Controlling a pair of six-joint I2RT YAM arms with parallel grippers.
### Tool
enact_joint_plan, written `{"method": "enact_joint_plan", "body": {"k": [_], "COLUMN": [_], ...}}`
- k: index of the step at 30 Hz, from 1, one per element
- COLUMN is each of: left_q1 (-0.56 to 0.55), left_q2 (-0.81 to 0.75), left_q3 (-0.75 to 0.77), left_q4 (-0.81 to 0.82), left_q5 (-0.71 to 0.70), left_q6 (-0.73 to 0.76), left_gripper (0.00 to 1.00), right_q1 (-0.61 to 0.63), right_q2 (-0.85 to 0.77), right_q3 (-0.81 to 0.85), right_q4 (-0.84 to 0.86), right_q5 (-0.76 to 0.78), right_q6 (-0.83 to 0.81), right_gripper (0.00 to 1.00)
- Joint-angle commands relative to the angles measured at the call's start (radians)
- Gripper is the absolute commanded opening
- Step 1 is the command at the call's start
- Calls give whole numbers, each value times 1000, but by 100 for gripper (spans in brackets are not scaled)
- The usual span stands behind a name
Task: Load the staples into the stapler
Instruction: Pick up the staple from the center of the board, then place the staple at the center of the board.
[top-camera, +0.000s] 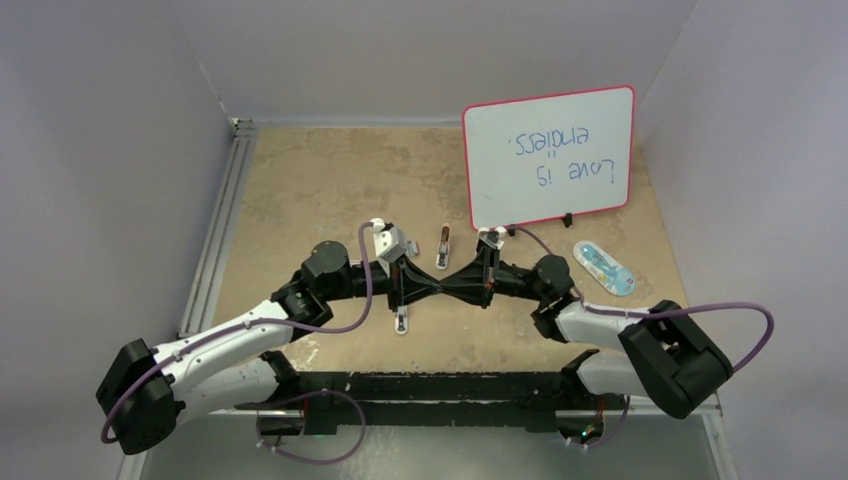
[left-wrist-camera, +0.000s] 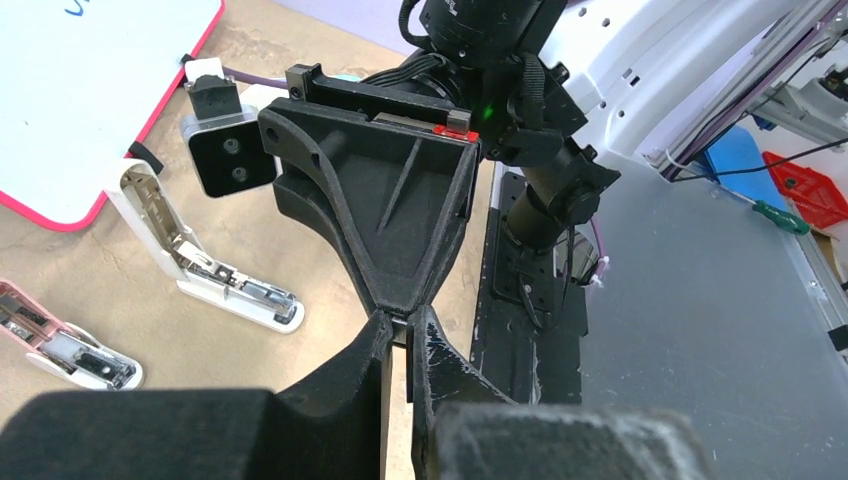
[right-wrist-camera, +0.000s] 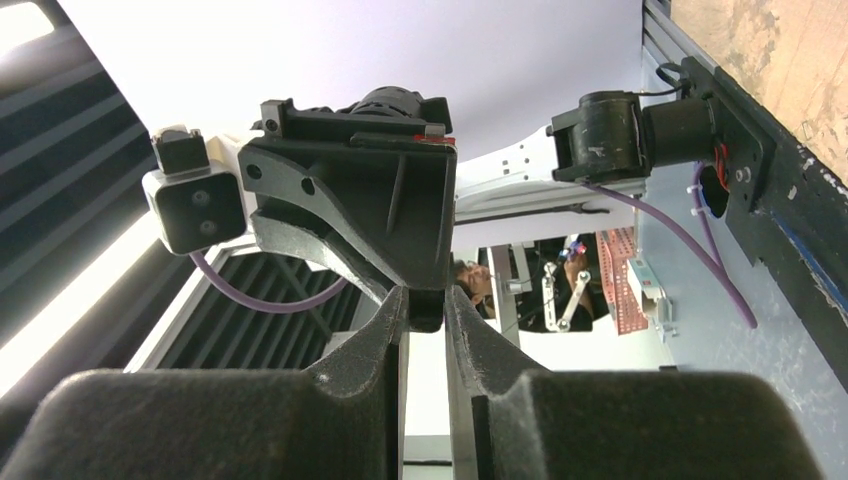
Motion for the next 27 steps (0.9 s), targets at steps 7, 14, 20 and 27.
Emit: {"method": "enact_joint_plan", "body": {"k": [7, 14, 20, 27], "left_q1": [-12, -12, -12, -13], "left_q2": [20, 28, 57, 210], "left_q3": [47, 145, 275, 417], "left_q4": [-64, -339, -683, -955], "left_q5": [-44, -198, -280, -292], "left_q6": [-7, -82, -160, -193], "left_gripper": [0, 0, 0, 0], "right_q1": [26, 26, 10, -53], "right_q2": [-13, -84, -223, -337], "right_q3": [17, -4, -10, 71], "right_q4": [100, -44, -421, -931], "right_q5": [-10, 26, 122, 340], "right_q6": [16, -33, -219, -586], "right_gripper": [30, 56, 61, 60]}}
